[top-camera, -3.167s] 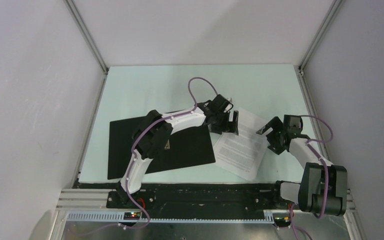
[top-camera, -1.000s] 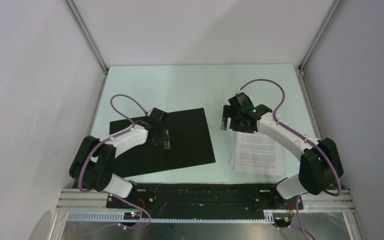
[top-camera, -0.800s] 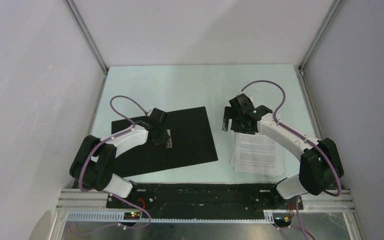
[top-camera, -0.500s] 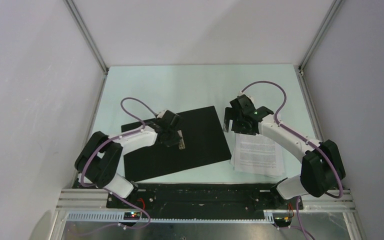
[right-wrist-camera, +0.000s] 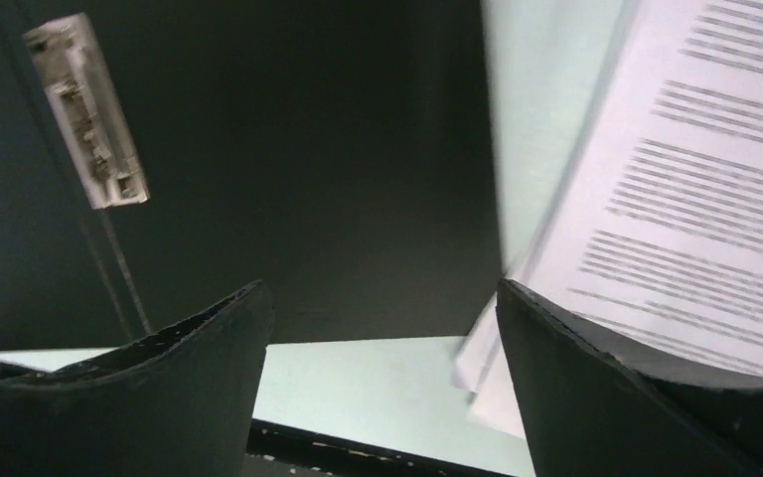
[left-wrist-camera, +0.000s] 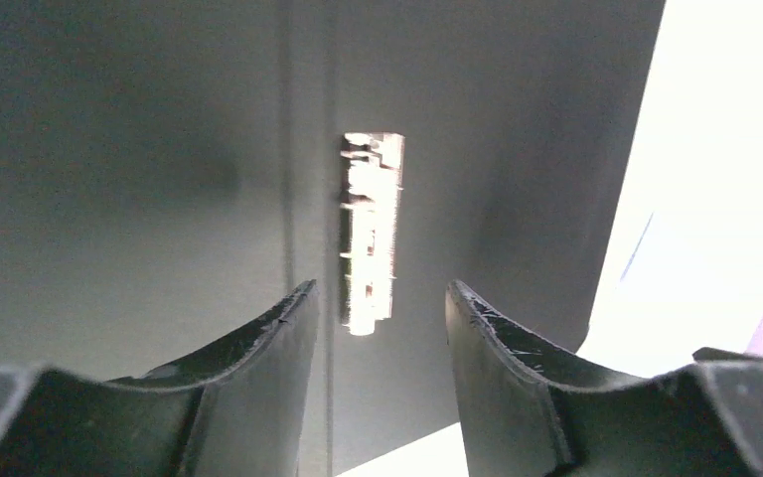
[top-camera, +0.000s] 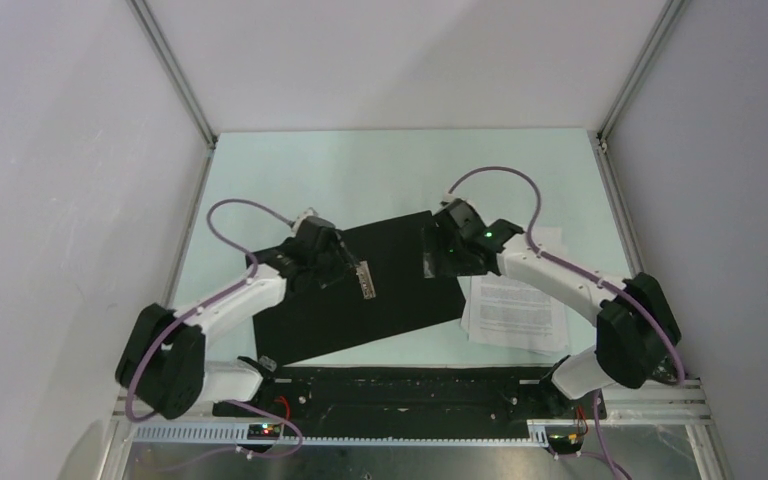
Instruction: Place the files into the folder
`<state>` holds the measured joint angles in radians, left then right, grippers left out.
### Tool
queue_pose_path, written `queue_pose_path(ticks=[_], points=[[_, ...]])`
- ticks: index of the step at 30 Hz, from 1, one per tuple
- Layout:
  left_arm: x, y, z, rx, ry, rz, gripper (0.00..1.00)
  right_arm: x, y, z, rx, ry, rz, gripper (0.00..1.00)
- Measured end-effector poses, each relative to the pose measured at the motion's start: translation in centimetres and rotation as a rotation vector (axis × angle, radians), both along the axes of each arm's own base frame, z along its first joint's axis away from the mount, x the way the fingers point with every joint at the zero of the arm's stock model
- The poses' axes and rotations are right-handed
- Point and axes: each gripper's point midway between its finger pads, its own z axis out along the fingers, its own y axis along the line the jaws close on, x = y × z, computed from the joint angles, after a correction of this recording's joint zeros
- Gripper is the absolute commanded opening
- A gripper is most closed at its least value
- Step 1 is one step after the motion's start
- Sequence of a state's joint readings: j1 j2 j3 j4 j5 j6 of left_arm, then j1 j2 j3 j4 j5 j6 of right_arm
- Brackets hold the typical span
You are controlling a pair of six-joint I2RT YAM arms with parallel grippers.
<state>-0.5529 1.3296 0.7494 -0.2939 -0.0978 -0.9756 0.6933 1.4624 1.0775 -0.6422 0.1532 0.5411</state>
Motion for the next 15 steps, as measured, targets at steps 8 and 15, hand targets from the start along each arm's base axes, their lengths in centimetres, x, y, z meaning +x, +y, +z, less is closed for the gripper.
queue_pose_path(ticks=[8, 15], points=[[-1.6, 5.1, -3.6, -0.005, 0.066, 0.095, 0.26, -1.4, 10.6, -0.9, -0.010, 0.015, 0.224, 0.68], [-2.2, 6.2, -5.7, -0.074, 0.099, 0.153, 0.23, -1.5, 18.7, -1.2, -0.031, -0.034, 0.334, 0.53]])
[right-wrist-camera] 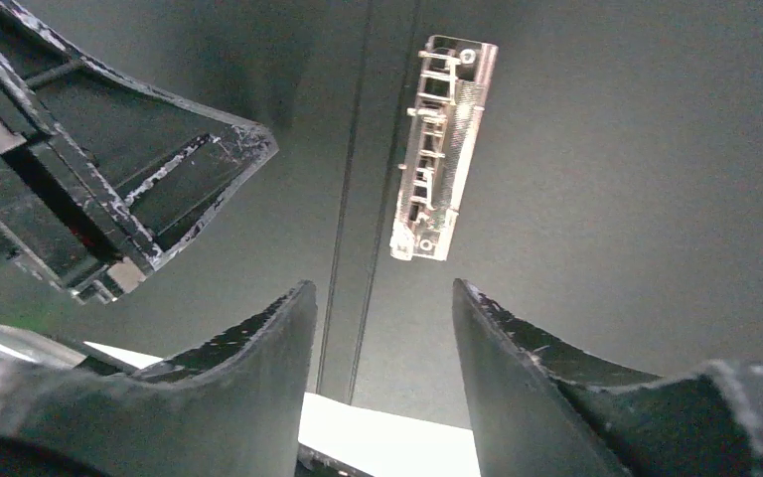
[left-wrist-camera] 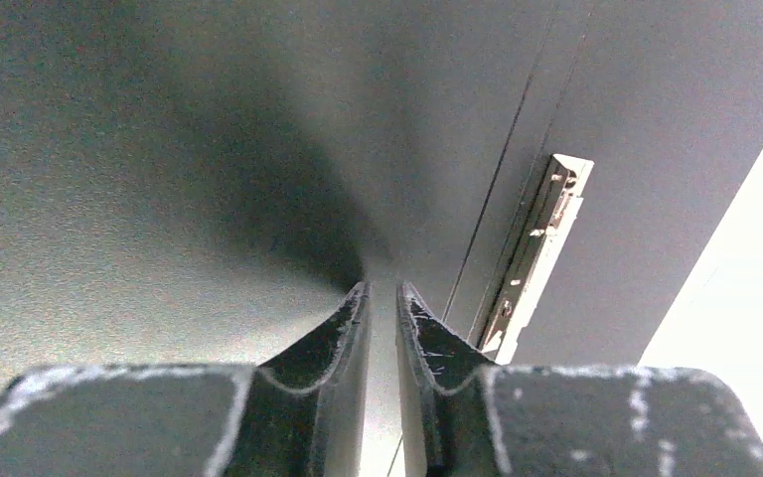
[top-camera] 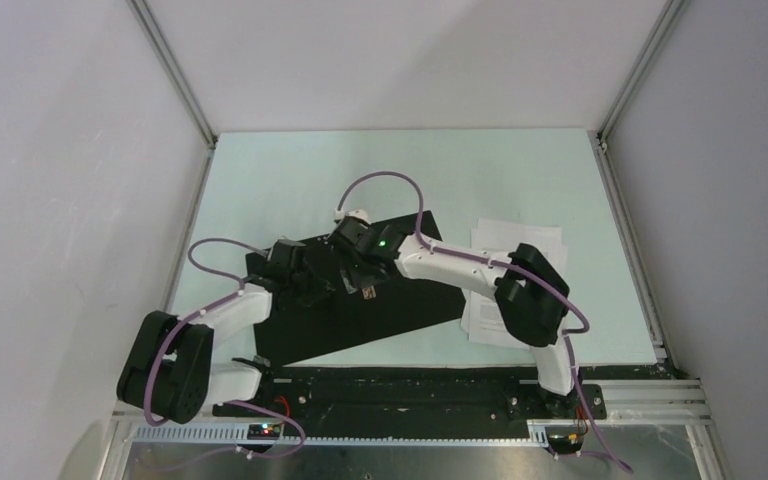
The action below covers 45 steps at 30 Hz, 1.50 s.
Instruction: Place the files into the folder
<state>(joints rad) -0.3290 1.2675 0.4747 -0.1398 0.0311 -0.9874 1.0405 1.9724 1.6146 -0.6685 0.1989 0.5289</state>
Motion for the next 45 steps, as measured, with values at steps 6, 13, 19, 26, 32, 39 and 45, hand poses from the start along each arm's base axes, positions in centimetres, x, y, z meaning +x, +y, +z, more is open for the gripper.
queue_pose_path(ticks=[6, 13, 19, 26, 32, 39, 45], points=[[0.8, 1.1, 0.8, -0.046, -0.025, 0.061, 0.35, -0.7, 1.0, -3.1, -0.063, 0.014, 0.030, 0.37], [3.8, 0.6, 3.2, -0.099, -0.061, 0.070, 0.46, -0.4, 1.0, -5.1, -0.094, 0.009, 0.022, 0.24], [7.1, -1.0, 4.3, -0.118, -0.064, 0.001, 0.52, -0.1, 0.9, -6.1, -0.090, -0.016, 0.022, 0.19], [7.6, -2.5, 2.5, -0.085, -0.009, -0.093, 0.52, -0.1, 0.8, -6.6, -0.050, -0.048, 0.035, 0.10], [6.7, -5.0, 1.3, -0.058, 0.027, -0.188, 0.46, -0.3, 0.7, -6.6, 0.001, -0.074, 0.053, 0.02], [5.4, -6.8, 0.3, -0.013, 0.043, -0.257, 0.35, -1.0, -0.1, -6.6, 0.028, -0.082, 0.081, 0.00], [4.8, -7.6, 0.0, 0.032, 0.029, -0.280, 0.27, -1.5, -1.1, -6.6, 0.037, -0.070, 0.087, 0.00]])
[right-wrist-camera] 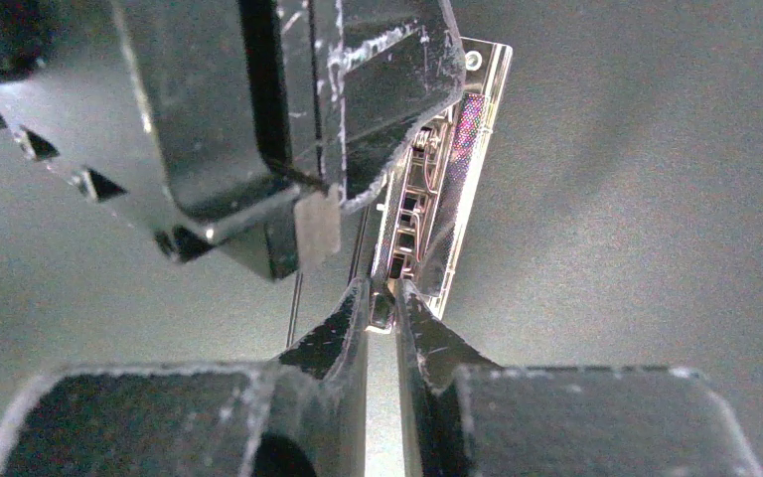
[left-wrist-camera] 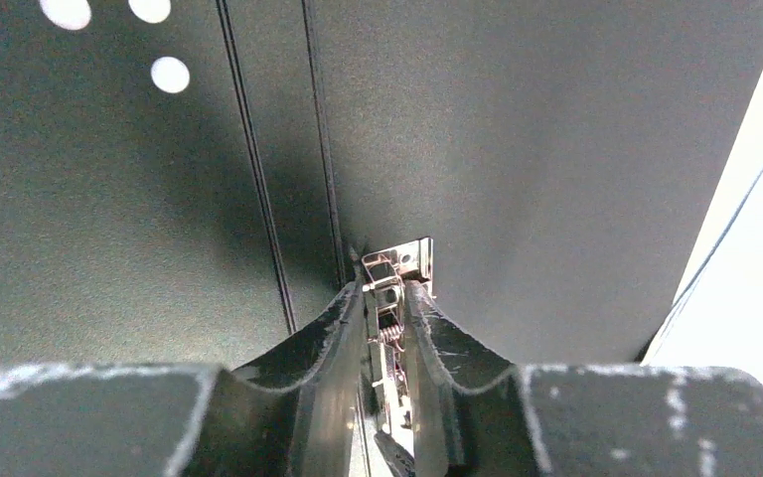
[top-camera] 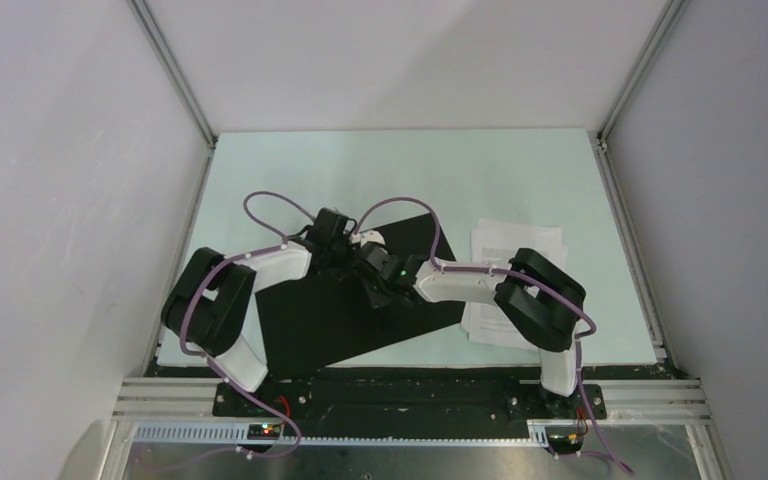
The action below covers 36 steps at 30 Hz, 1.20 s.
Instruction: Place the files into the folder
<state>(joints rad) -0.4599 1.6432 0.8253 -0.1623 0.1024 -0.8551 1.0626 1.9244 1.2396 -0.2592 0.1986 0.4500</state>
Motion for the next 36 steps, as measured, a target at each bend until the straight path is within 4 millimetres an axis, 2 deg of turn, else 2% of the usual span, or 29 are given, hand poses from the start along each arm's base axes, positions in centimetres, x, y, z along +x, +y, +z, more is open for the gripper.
queue_pose_path(ticks=[9, 15, 18, 23, 27, 36], points=[[-0.5, 0.0, -0.2, 0.055, -0.042, 0.000, 0.14, -0.4, -0.7, 0.0, 0.013, 0.029, 0.007, 0.02], [-0.4, -0.2, -0.2, 0.066, -0.054, -0.001, 0.06, -0.3, -0.8, 0.0, 0.031, 0.056, 0.009, 0.12], [-0.5, -0.3, -0.2, 0.071, -0.059, -0.004, 0.01, -0.2, -0.8, 0.0, 0.034, 0.061, 0.003, 0.22], [-0.5, -0.3, -0.2, 0.076, -0.062, 0.002, 0.00, -0.4, -1.1, 0.0, 0.026, 0.079, -0.016, 0.27], [-0.4, -0.4, -0.2, 0.076, -0.063, 0.004, 0.00, -0.7, -1.5, 0.1, 0.021, 0.095, -0.049, 0.35], [-0.5, -0.4, -0.2, 0.077, -0.063, 0.005, 0.00, -0.2, -2.6, 1.2, 0.032, 0.112, -0.114, 0.34]])
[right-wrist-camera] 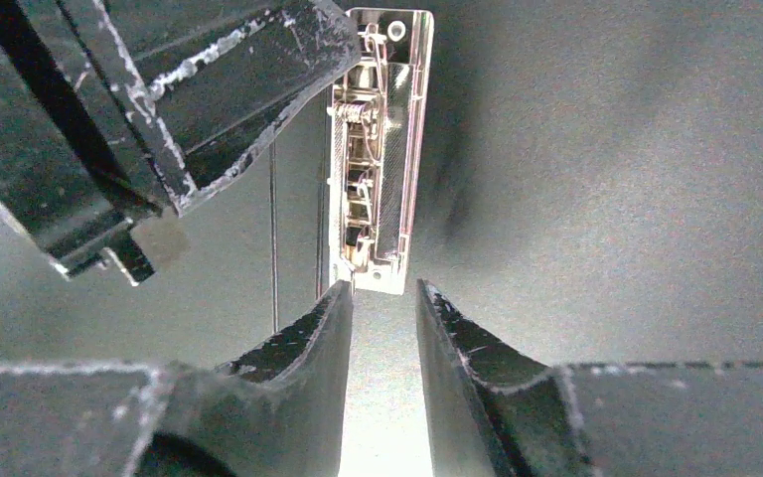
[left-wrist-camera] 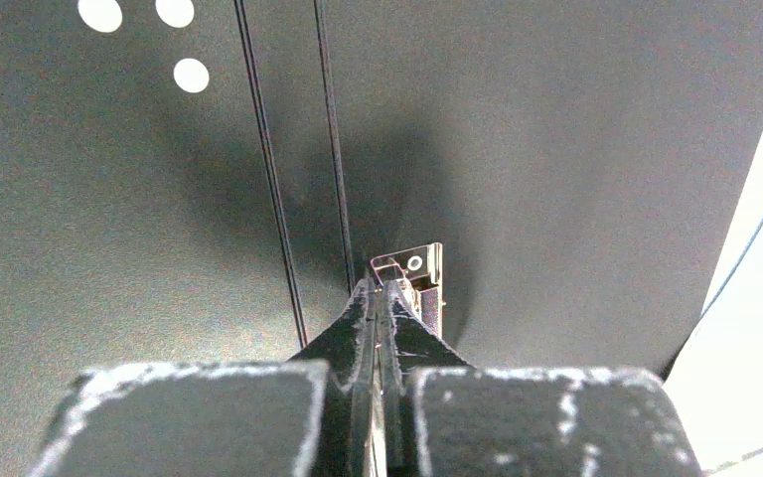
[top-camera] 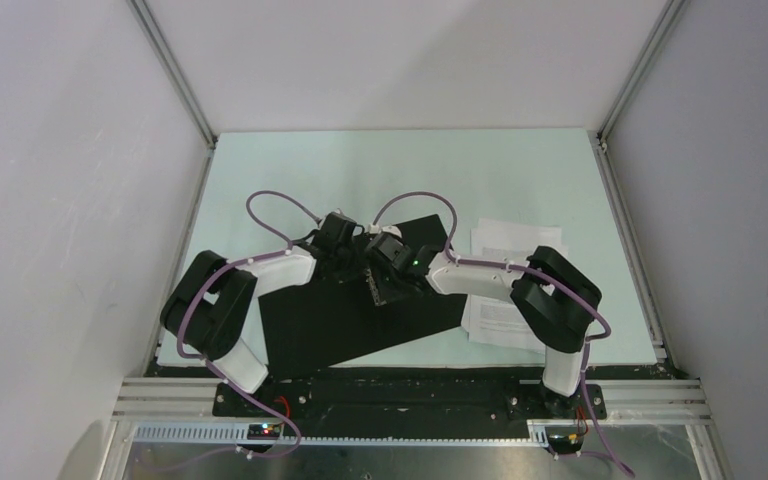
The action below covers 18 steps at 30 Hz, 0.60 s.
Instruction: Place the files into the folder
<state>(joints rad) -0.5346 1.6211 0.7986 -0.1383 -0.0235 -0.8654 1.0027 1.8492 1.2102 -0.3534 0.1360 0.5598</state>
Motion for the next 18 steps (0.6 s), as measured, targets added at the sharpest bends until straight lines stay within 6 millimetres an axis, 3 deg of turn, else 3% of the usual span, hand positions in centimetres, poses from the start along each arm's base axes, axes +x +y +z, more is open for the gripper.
queue_pose_path(ticks=[10, 18], points=[[0.0, 0.0, 0.0, 0.000, 0.001, 0.000, 0.00, -0.2, 0.5, 0.3, 0.021, 0.018, -0.011, 0.25], [0.0, 0.0, -0.1, -0.001, 0.003, 0.002, 0.00, -0.7, 2.4, 0.6, 0.016, -0.002, 0.006, 0.16]])
